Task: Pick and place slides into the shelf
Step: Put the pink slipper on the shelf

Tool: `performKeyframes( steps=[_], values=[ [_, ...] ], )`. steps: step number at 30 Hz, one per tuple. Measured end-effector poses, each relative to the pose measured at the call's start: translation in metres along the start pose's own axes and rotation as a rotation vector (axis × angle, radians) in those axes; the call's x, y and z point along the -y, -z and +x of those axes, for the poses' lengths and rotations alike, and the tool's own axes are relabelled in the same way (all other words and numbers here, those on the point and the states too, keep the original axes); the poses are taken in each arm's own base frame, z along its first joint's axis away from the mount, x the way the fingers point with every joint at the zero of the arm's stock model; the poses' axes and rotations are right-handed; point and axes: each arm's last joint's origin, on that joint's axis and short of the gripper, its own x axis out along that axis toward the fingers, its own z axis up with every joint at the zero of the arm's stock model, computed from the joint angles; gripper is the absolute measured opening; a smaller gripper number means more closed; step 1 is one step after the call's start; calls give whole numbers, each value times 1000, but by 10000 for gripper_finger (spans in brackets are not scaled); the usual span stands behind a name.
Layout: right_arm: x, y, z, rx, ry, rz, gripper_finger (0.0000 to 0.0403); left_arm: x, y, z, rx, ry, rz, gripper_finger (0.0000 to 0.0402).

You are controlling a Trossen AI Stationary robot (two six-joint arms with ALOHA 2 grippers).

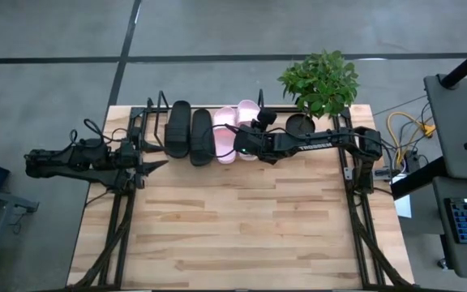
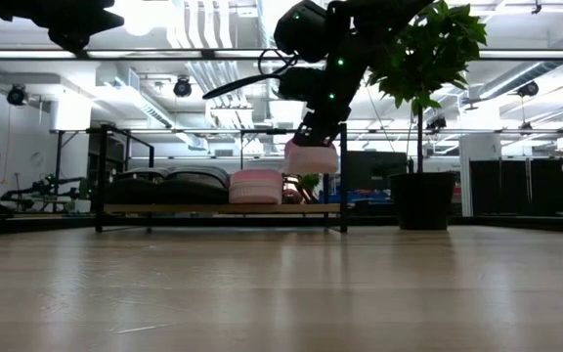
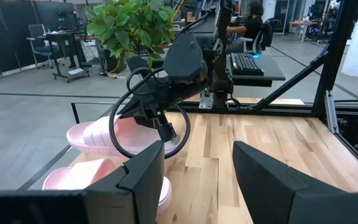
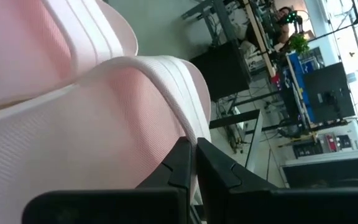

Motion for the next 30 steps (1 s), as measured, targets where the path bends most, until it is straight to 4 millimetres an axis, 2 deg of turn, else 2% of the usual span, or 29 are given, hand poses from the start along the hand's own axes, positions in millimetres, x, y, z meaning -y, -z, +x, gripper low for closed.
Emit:
performKeyframes(
  steps=[13, 21, 30],
  values=[
    [-1, 3, 3, -1, -57, 33, 8, 0, 0, 0, 1, 0, 0, 176],
    [-7, 9, 18, -42, -48, 9, 8, 0, 0, 0, 2, 0, -1, 176],
    [-7, 9, 16, -49, -10, -25, 8, 0, 0, 0, 2, 0, -1, 176]
  ],
)
